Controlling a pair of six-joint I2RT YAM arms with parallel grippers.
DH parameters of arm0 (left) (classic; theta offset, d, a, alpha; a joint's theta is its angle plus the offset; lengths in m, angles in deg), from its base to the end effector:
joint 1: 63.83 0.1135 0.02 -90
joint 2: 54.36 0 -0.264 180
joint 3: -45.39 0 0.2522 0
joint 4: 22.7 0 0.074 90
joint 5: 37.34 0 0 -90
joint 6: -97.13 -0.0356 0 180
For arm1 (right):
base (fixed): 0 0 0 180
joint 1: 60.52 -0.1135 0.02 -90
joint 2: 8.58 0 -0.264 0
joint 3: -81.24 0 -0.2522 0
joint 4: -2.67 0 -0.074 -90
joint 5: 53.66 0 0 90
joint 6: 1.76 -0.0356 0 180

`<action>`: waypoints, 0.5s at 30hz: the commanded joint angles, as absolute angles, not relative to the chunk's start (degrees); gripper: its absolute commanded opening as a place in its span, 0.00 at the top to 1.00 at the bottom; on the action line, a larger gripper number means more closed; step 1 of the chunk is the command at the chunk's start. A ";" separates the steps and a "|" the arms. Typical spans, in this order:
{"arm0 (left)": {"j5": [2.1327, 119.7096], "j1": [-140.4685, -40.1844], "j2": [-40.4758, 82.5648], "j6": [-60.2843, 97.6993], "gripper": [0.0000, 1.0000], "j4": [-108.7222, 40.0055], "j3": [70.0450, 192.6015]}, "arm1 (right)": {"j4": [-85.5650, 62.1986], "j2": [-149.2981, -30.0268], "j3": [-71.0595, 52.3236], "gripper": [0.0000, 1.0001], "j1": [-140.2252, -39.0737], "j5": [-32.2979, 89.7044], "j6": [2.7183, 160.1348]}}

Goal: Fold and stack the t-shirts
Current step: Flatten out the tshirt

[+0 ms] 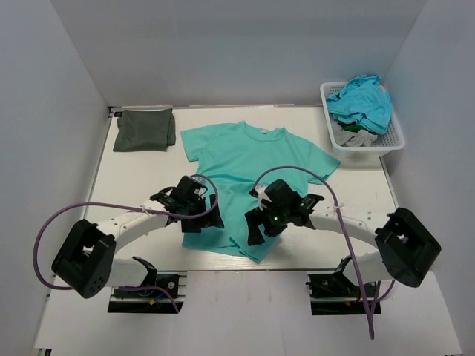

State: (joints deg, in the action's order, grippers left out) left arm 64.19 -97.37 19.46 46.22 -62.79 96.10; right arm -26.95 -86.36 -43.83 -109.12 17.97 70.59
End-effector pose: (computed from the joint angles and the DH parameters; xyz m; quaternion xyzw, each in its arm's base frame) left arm 0.1857 -0.1316 0.1709 -0.0236 0.9678 -0.2153 0.1279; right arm 0.1650 0.2041 0.1881 -0.2989 0.8871 0.3001 0.1834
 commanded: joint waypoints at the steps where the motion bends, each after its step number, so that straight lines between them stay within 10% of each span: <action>1: 66.46 -97.93 19.02 48.96 0.00 -57.12 94.76 | -24.36 -88.55 -46.76 0.10 -110.18 19.29 67.59; 15: 42.12 -96.61 19.73 62.67 0.00 -84.34 99.57 | -34.90 -83.04 -59.77 0.10 -107.11 27.21 55.13</action>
